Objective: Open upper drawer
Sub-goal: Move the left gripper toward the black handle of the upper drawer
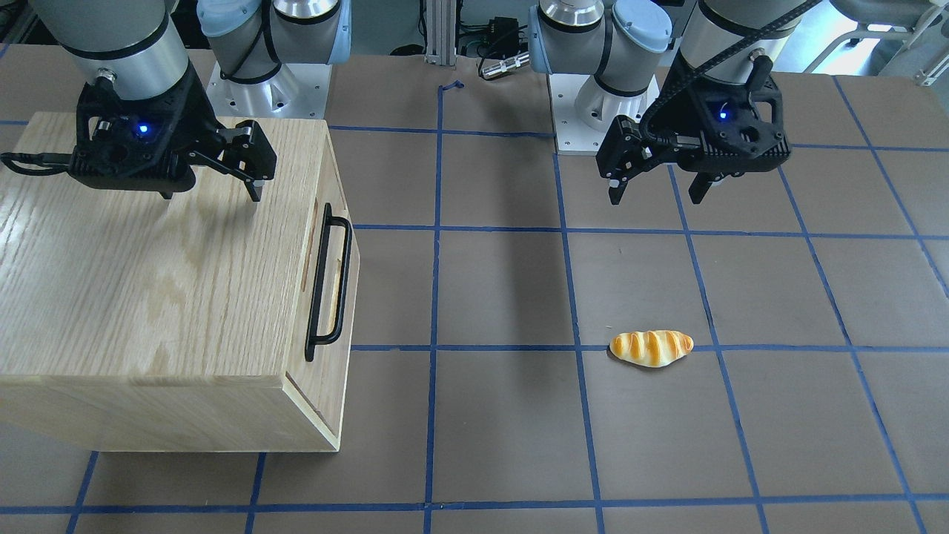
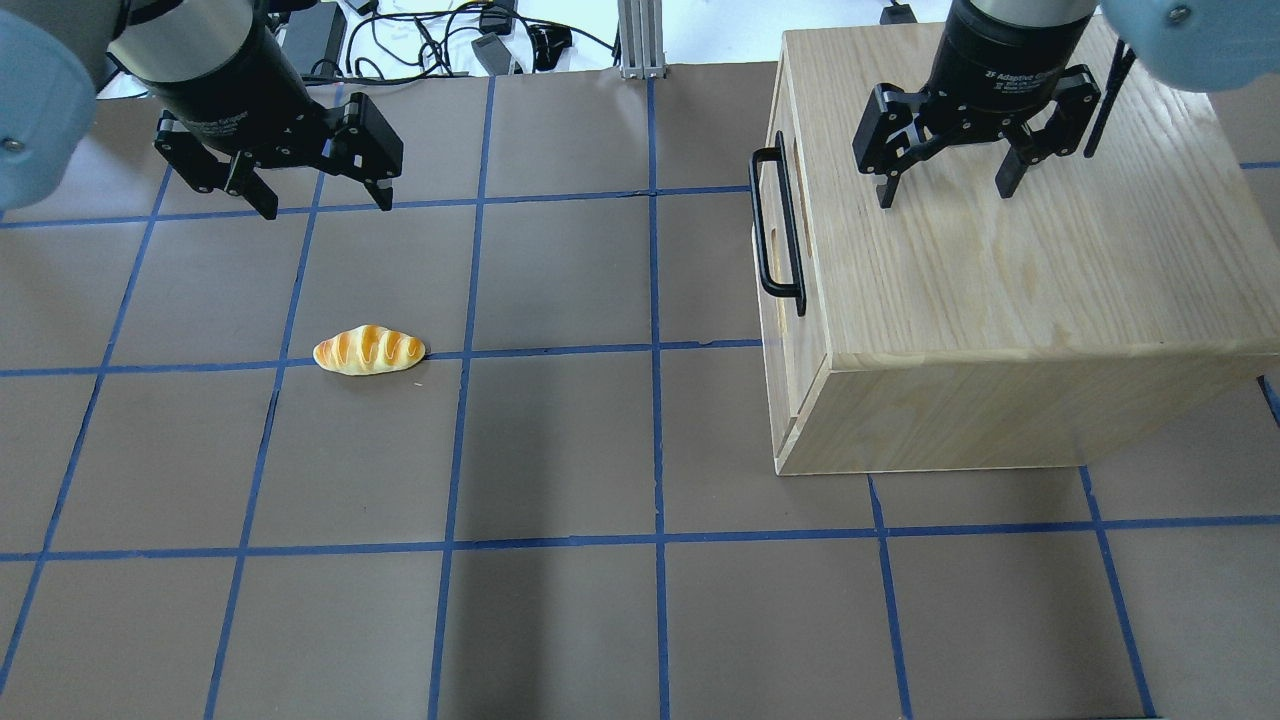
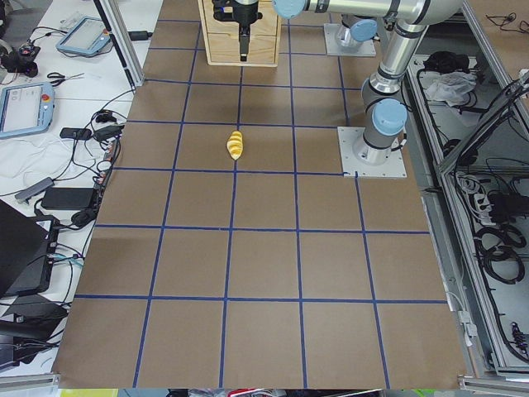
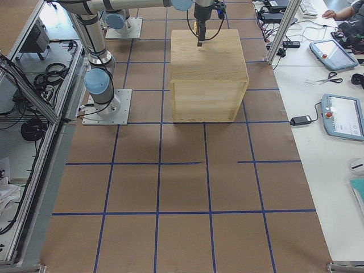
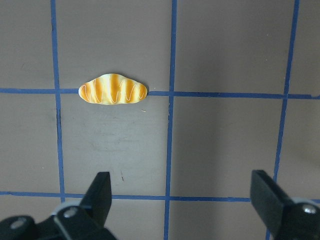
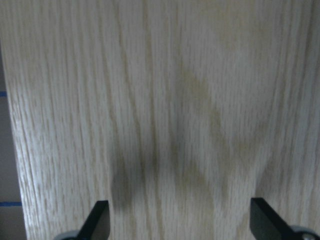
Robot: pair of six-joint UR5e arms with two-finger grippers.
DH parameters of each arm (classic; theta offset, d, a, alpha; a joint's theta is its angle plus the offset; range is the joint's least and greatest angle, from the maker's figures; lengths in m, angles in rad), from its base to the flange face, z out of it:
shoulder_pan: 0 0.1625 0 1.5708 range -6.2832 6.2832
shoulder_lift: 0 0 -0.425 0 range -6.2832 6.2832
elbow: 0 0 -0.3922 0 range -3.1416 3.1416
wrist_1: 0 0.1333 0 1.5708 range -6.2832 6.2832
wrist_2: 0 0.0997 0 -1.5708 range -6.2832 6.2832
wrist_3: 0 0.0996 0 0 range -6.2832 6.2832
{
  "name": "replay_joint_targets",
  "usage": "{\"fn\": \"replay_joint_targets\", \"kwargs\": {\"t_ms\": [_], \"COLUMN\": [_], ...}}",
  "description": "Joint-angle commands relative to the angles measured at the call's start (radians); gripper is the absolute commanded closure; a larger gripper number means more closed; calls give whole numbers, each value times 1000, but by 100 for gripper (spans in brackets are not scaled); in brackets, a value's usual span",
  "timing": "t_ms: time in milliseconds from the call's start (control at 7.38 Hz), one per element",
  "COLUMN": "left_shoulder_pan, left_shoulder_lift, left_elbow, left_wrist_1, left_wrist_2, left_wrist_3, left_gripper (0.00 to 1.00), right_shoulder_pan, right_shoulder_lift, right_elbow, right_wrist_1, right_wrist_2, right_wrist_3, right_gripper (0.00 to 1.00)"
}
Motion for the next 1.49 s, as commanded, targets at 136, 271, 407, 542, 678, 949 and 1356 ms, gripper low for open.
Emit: {"fn": "replay_joint_targets", "kwargs": {"t_ms": [136,271,407,542,678,949,1356], "left_shoulder_pan": [-58,-89,-109,-135,-179,-267,-307], "left_shoulder_lift": [-45,-82,-112,-146,-187,-263,-326], "left_elbow": [2,5,4,3,-3,-9,-12], "left_wrist_1": [58,151,195,247,259,397,473], "left_wrist_2": [-27,-85,-182,-256,-348,-380,-464], "left_wrist_3": [-84,-112,-152,-204,-247,-371,-474], "left_gripper": [0,0,0,0,0,0,0], "right_shoulder_pan": [-1,0,-1,0,0,0,0], "right_shoulder_lift": [0,0,0,0,0,0,0], "right_elbow": [0,0,0,0,0,1,0], "right_wrist_1": [0,0,0,0,0,0,0], "right_wrist_2": [0,0,0,0,0,0,0], "right_wrist_3": [-2,0,0,-2,0,-2,-2], "right_gripper": [0,0,0,0,0,0,0]}}
